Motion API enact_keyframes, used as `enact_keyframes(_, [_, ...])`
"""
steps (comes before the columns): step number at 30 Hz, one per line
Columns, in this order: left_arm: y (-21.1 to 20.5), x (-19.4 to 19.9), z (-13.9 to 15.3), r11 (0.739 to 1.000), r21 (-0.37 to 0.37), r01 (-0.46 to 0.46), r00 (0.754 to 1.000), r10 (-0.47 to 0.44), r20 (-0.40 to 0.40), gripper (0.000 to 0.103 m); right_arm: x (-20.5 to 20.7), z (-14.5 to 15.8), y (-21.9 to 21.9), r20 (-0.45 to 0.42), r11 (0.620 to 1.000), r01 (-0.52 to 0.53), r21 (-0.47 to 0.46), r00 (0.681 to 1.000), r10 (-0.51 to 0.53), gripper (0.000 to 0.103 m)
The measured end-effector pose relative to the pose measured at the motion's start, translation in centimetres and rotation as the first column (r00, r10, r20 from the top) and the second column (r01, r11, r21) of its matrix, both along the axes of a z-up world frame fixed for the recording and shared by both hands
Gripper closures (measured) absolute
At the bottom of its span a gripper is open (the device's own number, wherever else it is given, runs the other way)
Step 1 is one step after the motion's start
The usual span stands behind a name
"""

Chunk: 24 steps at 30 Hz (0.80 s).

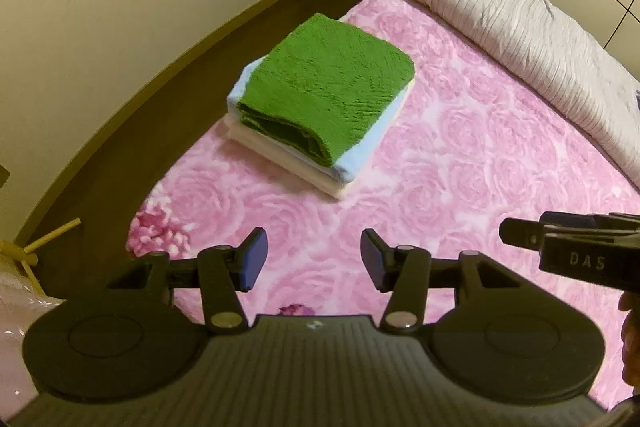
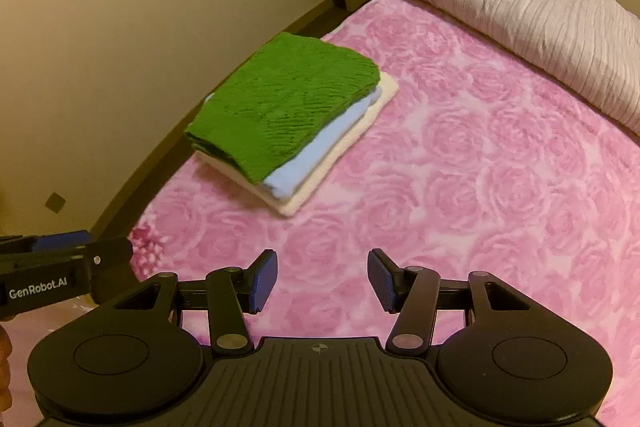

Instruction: Fold clothes

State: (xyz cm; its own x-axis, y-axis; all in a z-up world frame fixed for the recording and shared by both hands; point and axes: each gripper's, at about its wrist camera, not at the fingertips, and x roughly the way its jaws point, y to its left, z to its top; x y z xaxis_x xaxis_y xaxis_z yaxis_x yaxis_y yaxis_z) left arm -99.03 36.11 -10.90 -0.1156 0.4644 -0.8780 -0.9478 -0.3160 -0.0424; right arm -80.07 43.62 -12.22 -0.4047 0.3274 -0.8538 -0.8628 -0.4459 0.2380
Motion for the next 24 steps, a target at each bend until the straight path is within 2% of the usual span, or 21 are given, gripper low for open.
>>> enact_keyframes(12, [2.8, 2.3, -0.9, 0.999, -0.019, -0.033, 0.999, 0.033, 0.012, 0.055, 1.3, -1.4, 3.7, 0.032, 0.998, -0.048, -0.030, 0.998, 0.049, 0.049])
enact_keyframes(24, [4.3, 1.9, -1.6, 0.998, -0.025, -0.062, 0.998, 0.062, 0.012, 0.055, -0.1, -2.5, 6.0, 0.038, 0.994, -0.100, -0.046, 0.994, 0.101, 0.049])
